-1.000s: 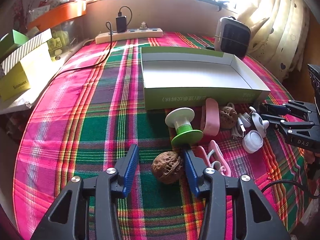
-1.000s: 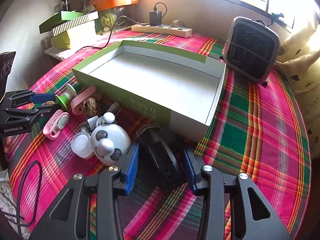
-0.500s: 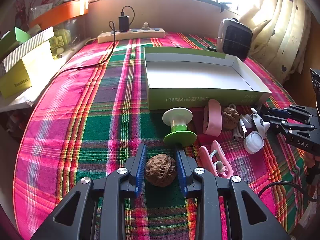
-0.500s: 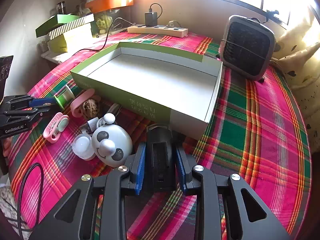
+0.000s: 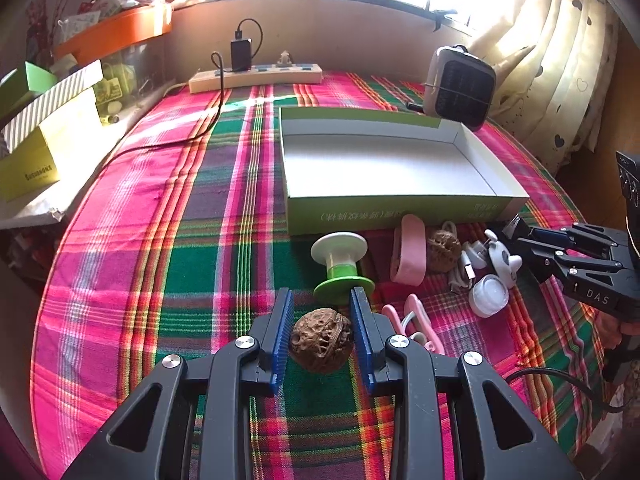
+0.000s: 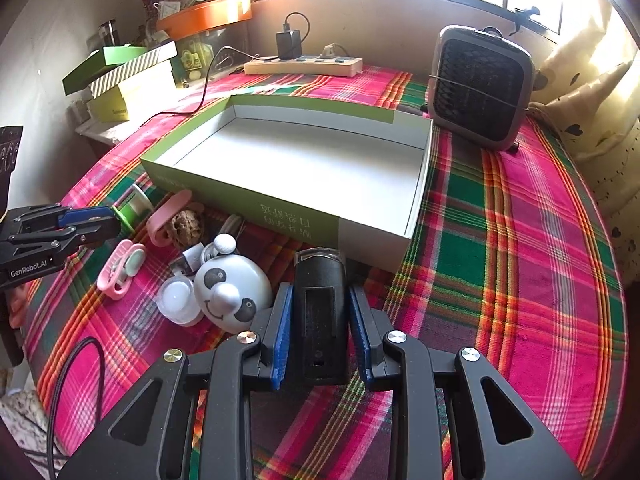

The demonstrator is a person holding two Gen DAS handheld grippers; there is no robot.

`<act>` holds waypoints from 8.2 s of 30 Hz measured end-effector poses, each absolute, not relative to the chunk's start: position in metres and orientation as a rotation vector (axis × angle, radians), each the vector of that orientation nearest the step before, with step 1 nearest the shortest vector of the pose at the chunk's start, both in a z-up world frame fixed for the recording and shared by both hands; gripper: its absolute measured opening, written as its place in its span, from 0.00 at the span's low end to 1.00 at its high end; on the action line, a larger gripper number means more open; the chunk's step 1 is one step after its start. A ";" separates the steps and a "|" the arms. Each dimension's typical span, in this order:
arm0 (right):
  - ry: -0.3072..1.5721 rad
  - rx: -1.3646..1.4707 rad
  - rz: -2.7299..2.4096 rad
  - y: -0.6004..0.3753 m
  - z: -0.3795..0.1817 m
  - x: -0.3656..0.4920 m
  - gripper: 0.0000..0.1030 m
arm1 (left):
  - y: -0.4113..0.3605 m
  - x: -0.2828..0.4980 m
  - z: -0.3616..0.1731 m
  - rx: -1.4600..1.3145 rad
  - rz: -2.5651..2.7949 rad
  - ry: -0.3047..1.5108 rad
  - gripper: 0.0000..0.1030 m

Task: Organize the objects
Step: 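Carry the walnut with the left tool while the right tool carries the charger over the box, then open the left tool to drop the walnut while the right tool releases the charger in the box, then withdraw both open tools from the box toward the remaining objects, then grasp the green-and-white spool with the left tool while the right tool grasps the panda-face toy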

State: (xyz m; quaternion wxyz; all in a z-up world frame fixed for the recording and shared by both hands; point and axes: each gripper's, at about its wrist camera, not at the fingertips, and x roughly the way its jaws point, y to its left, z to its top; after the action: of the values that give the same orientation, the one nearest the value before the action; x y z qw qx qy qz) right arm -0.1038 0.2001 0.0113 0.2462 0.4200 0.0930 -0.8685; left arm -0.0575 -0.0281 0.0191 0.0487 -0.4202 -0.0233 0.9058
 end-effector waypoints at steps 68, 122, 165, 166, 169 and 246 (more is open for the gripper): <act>0.145 1.338 -2.582 0.169 0.021 -0.243 0.28 | -0.006 -0.246 0.017 -1.332 2.691 0.025 0.26; 0.102 1.228 -2.612 0.167 0.039 -0.210 0.47 | -0.011 -0.206 0.040 -1.295 2.698 0.031 0.40; 0.033 1.149 -2.504 0.179 0.031 -0.096 0.52 | -0.041 -0.090 0.026 -1.296 2.652 -0.161 0.43; 0.035 1.153 -2.498 0.178 0.029 -0.095 0.52 | -0.041 -0.090 0.025 -1.301 2.651 -0.162 0.43; 0.041 1.163 -2.482 0.174 0.025 -0.092 0.52 | -0.039 -0.089 0.021 -1.316 2.639 -0.163 0.43; 0.071 1.213 -2.509 0.182 0.004 -0.103 0.47 | -0.029 -0.096 0.004 -1.366 2.700 -0.049 0.31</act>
State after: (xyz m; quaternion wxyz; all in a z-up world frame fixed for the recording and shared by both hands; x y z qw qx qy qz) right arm -0.1028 0.1820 0.0043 0.1759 0.4284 0.0249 -0.8860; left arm -0.0962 -0.0295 0.0039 0.0575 -0.4507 -0.0162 0.8907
